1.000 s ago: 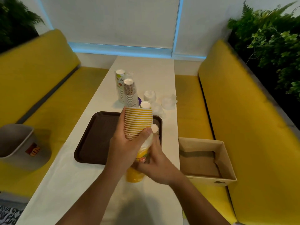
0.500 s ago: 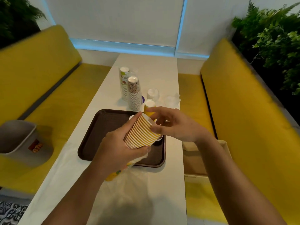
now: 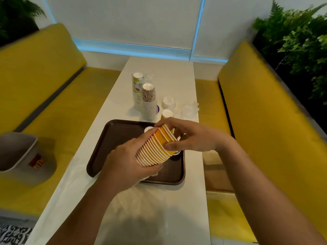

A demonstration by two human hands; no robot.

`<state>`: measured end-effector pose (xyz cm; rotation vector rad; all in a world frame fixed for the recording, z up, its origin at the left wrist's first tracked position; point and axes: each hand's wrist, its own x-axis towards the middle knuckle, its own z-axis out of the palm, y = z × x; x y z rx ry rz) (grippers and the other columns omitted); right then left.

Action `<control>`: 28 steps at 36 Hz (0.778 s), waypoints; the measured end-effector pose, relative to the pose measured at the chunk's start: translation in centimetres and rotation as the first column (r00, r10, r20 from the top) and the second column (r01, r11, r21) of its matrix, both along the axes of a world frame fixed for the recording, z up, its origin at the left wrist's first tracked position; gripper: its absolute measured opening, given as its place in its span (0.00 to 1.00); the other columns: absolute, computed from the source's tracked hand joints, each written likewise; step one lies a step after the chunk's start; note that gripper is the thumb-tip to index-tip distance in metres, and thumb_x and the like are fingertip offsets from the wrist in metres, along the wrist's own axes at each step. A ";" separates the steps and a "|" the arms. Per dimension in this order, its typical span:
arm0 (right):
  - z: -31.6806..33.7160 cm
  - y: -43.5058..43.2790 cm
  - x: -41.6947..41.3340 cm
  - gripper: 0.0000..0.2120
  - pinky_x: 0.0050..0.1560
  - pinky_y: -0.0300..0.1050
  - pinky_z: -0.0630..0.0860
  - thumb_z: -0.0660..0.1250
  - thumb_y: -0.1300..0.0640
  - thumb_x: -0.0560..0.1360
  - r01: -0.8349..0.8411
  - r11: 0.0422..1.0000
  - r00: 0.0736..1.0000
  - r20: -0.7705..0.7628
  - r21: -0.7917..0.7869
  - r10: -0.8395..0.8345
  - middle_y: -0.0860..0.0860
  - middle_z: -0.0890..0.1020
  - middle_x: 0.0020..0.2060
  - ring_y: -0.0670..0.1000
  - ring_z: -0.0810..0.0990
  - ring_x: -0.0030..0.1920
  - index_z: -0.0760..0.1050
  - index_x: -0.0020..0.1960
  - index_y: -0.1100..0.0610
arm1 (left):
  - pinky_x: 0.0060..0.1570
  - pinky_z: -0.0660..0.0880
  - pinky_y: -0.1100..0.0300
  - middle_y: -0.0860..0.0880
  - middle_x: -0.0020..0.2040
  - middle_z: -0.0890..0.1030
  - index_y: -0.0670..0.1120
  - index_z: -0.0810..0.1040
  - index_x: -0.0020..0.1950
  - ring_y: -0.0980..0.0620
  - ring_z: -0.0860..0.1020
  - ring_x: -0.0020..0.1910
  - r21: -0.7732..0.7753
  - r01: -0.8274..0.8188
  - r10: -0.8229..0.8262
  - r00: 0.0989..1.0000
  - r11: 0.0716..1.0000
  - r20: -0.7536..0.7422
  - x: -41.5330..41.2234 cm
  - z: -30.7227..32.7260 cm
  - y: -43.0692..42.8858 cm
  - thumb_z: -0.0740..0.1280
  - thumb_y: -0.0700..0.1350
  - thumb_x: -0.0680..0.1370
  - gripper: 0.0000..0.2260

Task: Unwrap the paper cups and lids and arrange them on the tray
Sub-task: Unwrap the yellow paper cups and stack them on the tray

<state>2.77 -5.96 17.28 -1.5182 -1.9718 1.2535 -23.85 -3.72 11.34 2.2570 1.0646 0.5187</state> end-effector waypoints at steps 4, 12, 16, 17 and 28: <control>-0.1 0.3 1.3 0.26 0.58 0.57 0.84 0.73 0.42 0.77 0.091 0.996 0.988 -0.124 -0.009 -0.092 0.50 0.73 0.67 0.58 0.79 0.65 0.69 0.72 0.35 | 0.55 0.83 0.54 0.64 0.66 0.74 0.71 0.54 0.79 0.56 0.78 0.59 0.009 -0.010 0.010 1.000 1.000 -0.009 -1.0 -0.2 1.0 0.65 0.82 0.64 0.46; -0.4 1.4 2.9 0.33 0.64 0.57 0.81 0.78 0.54 0.76 0.035 0.972 0.996 -0.067 -0.233 -0.052 0.47 0.73 0.69 0.55 0.77 0.68 0.65 0.73 0.35 | 0.52 0.84 0.53 0.64 0.64 0.74 0.72 0.55 0.79 0.56 0.78 0.58 -0.049 -0.021 0.021 1.000 0.999 0.004 -2.6 -1.3 2.7 0.68 0.79 0.65 0.46; 0.0 3.2 2.5 0.37 0.60 0.53 0.84 0.80 0.55 0.73 0.035 0.980 0.992 0.129 -0.193 -0.010 0.47 0.74 0.66 0.55 0.78 0.64 0.64 0.73 0.41 | 0.50 0.84 0.53 0.63 0.63 0.75 0.71 0.56 0.79 0.58 0.78 0.56 -0.043 -0.041 0.042 0.999 0.998 0.020 -3.1 -1.2 4.0 0.72 0.74 0.66 0.45; 0.2 3.7 2.3 0.37 0.59 0.50 0.83 0.81 0.54 0.73 0.025 0.984 0.982 0.191 -0.174 0.009 0.46 0.75 0.65 0.54 0.78 0.63 0.64 0.74 0.42 | 0.50 0.84 0.52 0.62 0.63 0.75 0.71 0.56 0.79 0.58 0.78 0.56 -0.040 -0.039 0.040 0.999 0.998 0.019 -3.0 -1.1 4.2 0.72 0.74 0.66 0.45; -4.2 7.8 2.7 0.38 0.50 0.39 0.79 0.85 0.56 0.67 0.535 0.802 0.844 -0.143 0.266 -0.516 0.47 0.77 0.61 0.49 0.80 0.58 0.70 0.72 0.50 | 0.46 0.78 0.68 0.68 0.60 0.75 0.76 0.59 0.75 0.66 0.77 0.56 -0.074 -0.184 0.196 0.958 0.980 0.208 -2.8 -1.5 5.8 0.75 0.67 0.65 0.42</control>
